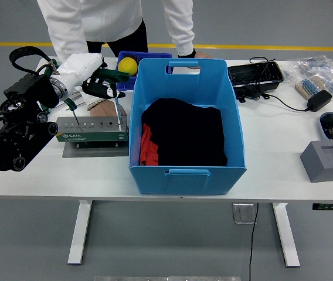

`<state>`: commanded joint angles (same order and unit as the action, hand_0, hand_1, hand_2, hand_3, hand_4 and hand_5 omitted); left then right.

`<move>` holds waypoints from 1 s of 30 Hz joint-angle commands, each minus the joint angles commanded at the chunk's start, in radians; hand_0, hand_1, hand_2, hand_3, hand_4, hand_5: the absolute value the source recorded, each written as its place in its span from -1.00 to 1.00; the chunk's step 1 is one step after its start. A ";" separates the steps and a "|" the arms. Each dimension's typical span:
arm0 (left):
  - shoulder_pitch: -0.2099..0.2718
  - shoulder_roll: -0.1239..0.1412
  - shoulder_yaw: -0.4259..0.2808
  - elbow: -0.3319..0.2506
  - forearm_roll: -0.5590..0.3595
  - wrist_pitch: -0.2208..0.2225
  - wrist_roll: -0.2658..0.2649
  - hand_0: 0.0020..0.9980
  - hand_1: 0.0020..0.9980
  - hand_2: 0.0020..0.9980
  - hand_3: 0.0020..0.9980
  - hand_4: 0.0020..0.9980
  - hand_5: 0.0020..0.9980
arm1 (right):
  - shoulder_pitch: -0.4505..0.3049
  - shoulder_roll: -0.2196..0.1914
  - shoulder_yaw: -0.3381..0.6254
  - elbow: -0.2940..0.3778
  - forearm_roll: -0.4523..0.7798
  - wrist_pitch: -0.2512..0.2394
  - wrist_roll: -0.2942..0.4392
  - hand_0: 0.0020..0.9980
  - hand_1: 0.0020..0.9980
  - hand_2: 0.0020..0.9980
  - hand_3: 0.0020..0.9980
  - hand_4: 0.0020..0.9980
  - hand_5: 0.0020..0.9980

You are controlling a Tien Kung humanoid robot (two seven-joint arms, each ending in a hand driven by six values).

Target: Lift tool from toolbox,place it in box,lift tool from toolbox,place it in box

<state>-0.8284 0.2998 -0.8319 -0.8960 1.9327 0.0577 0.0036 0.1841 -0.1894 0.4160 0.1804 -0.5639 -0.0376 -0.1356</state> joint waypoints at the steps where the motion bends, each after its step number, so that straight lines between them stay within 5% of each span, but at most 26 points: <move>1: 0.000 0.002 -0.002 -0.002 -0.005 0.002 -0.003 -0.68 -1.00 -1.00 -0.97 1.00 0.13 | 0.000 0.000 0.001 0.000 -0.001 0.000 0.000 0.42 0.39 0.51 0.19 0.71 0.39; 10: -0.003 0.006 -0.026 -0.031 -0.065 0.001 0.008 -0.67 -1.00 -1.00 -0.98 1.00 0.22 | -0.005 0.002 0.006 0.000 -0.003 -0.002 -0.001 0.42 0.39 0.51 0.19 0.71 0.38; 11: -0.003 0.006 -0.028 -0.039 -0.068 -0.001 0.010 -0.65 -1.00 -1.00 -1.00 0.67 0.15 | -0.006 0.002 0.006 0.000 -0.004 -0.002 -0.001 0.42 0.38 0.51 0.19 0.71 0.38; 15: -0.004 0.014 -0.028 -0.069 -0.069 -0.013 0.018 -0.65 -1.00 -1.00 -1.00 0.67 0.15 | -0.011 0.004 0.015 0.000 -0.015 -0.001 -0.003 0.42 0.38 0.51 0.19 0.71 0.38; 30: -0.048 0.086 0.028 -0.162 -0.056 -0.080 0.028 -0.65 -1.00 -1.00 -0.99 0.50 0.05 | -0.023 0.005 0.032 0.000 -0.031 -0.001 -0.005 0.42 0.39 0.51 0.19 0.71 0.39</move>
<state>-0.8759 0.3861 -0.8041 -1.0581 1.8766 -0.0222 0.0317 0.1609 -0.1849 0.4482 0.1804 -0.5951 -0.0387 -0.1411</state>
